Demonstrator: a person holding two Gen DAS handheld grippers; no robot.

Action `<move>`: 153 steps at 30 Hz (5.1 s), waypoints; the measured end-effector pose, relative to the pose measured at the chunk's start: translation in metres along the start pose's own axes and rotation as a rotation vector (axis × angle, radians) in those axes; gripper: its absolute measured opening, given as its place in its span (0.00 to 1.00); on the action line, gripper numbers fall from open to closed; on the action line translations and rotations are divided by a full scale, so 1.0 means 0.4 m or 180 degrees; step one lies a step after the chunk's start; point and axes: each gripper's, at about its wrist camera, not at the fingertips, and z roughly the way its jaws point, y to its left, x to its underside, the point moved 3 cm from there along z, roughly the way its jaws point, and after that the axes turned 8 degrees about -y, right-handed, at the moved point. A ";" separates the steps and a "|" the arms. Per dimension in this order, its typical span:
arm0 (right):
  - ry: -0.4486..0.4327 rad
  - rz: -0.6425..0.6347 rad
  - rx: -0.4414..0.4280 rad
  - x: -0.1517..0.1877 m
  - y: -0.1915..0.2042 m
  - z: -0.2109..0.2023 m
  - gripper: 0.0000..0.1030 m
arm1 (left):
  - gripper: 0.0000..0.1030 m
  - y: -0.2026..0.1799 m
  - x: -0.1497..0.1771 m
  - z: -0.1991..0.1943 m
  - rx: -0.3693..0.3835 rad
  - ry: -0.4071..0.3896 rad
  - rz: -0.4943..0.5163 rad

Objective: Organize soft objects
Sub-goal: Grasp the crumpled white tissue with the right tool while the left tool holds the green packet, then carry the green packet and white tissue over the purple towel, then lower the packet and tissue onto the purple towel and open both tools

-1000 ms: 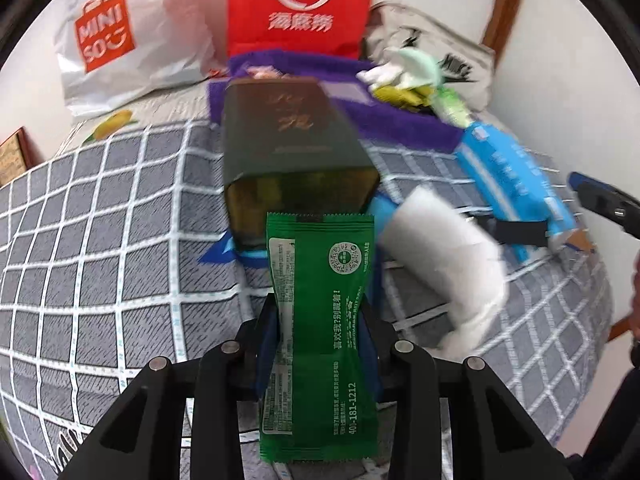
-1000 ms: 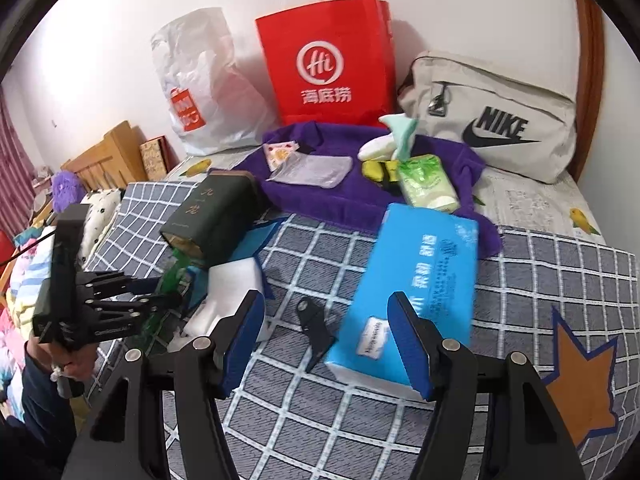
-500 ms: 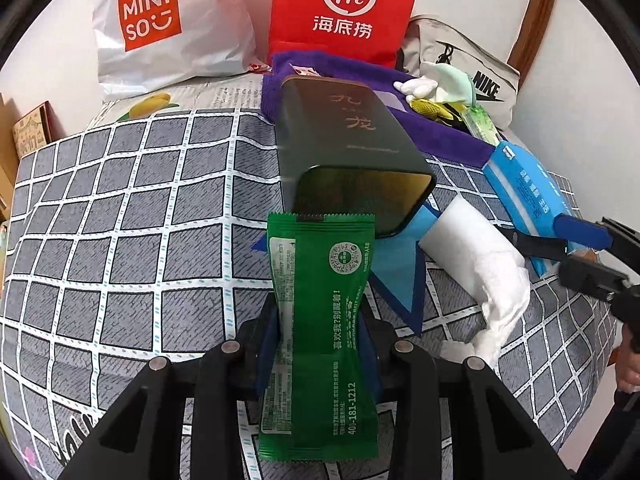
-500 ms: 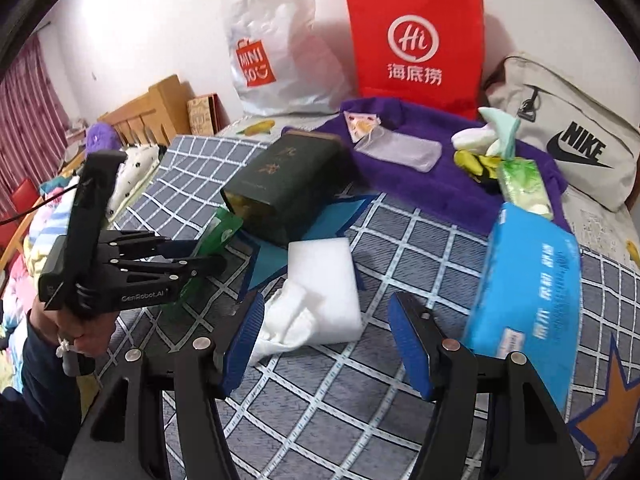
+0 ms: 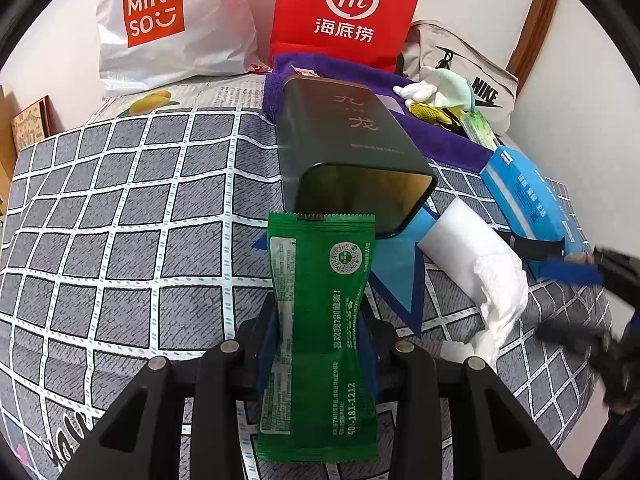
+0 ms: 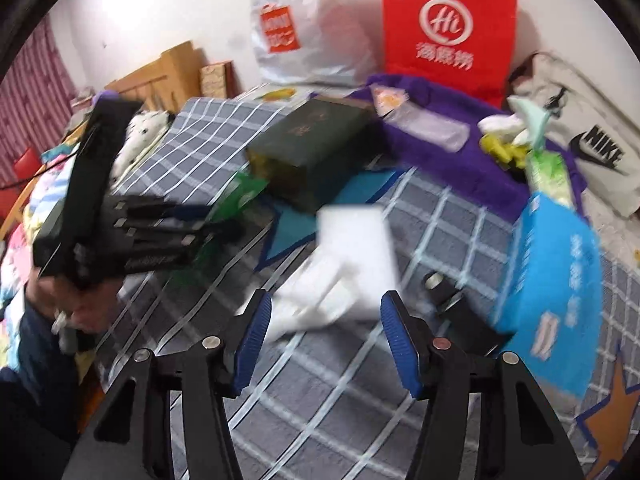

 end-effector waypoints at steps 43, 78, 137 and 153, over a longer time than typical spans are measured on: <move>-0.0108 0.0213 0.0120 0.072 -0.046 -0.093 0.31 | 0.35 -0.031 -0.005 -0.036 -0.0134 0.0029 0.0068; -0.0515 0.0478 0.0404 -0.139 -0.252 -0.186 0.32 | 0.35 -0.080 -0.269 -0.141 -0.0144 -0.0355 0.0003; 0.0086 0.0437 0.0158 -0.385 -0.531 0.261 0.33 | 0.35 -0.080 -0.591 0.382 0.0079 0.0276 -0.0010; 0.0074 0.0379 0.0186 -0.380 -0.512 0.287 0.46 | 0.36 -0.079 -0.564 0.437 0.0008 0.0434 -0.0080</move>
